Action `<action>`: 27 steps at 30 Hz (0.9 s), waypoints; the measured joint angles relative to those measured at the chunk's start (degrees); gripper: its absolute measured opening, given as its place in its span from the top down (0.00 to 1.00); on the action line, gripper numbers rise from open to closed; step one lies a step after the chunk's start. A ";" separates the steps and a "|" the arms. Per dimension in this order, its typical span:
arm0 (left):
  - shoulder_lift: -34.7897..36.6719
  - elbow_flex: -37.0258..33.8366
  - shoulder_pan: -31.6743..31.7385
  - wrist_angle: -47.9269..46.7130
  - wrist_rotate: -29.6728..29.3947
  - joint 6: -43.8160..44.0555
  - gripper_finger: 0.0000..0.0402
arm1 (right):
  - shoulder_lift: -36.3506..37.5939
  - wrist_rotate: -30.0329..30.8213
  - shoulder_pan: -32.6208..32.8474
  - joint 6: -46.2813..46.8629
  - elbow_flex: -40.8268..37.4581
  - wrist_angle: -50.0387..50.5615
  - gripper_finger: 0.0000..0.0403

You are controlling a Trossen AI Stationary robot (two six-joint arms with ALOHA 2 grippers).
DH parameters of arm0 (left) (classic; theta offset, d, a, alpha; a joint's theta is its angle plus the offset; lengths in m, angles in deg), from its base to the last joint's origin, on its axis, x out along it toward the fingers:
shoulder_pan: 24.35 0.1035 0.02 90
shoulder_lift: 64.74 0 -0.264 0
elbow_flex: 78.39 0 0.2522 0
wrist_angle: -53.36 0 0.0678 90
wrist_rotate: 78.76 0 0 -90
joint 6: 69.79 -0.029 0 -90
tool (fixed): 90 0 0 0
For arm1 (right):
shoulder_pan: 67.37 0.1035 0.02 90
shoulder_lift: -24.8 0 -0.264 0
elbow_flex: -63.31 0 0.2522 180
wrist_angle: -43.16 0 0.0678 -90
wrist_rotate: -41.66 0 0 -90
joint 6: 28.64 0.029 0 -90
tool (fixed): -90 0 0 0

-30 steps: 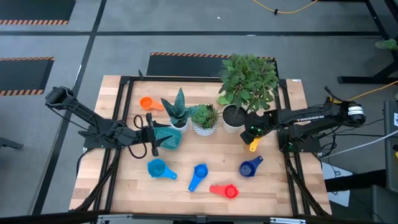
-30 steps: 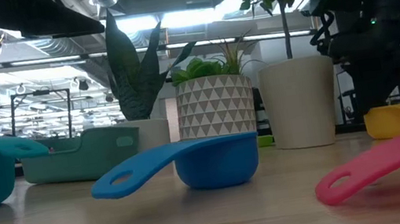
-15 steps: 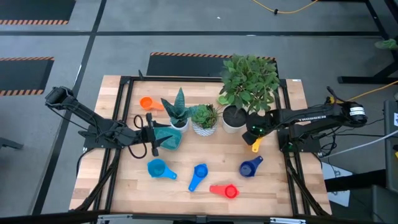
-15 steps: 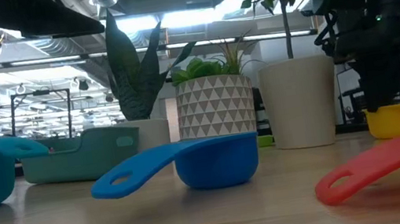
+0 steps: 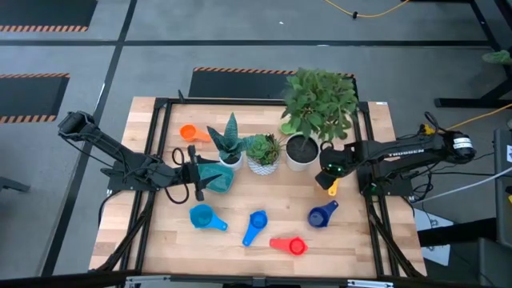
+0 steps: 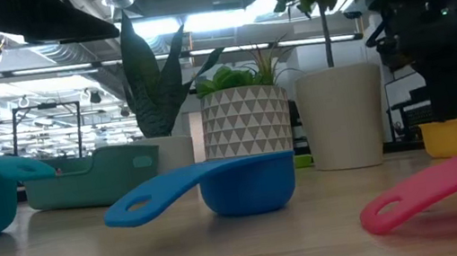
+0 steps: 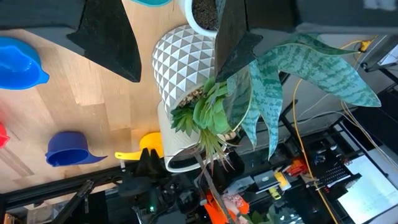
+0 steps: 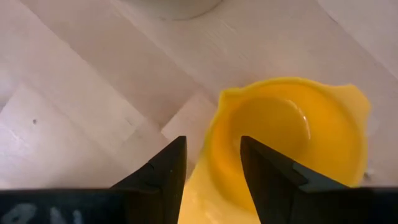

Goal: Nest measuring cups in basket
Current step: Stack the yellow measuring cup into the light blue measuring cup

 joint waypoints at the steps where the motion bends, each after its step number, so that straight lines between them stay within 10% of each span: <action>1: 0.00 0.00 -0.01 0.02 0.00 0.00 0.51 | 0.02 0.00 0.42 -0.02 -0.16 -0.55 0.61; 18: 0.00 0.00 -0.02 0.01 0.00 0.02 0.51 | -3.27 3.23 2.74 0.18 -1.81 -2.61 0.62; 27: 0.00 0.00 -0.02 0.00 0.00 0.02 0.51 | -7.03 2.84 2.74 0.23 -1.81 -2.63 0.79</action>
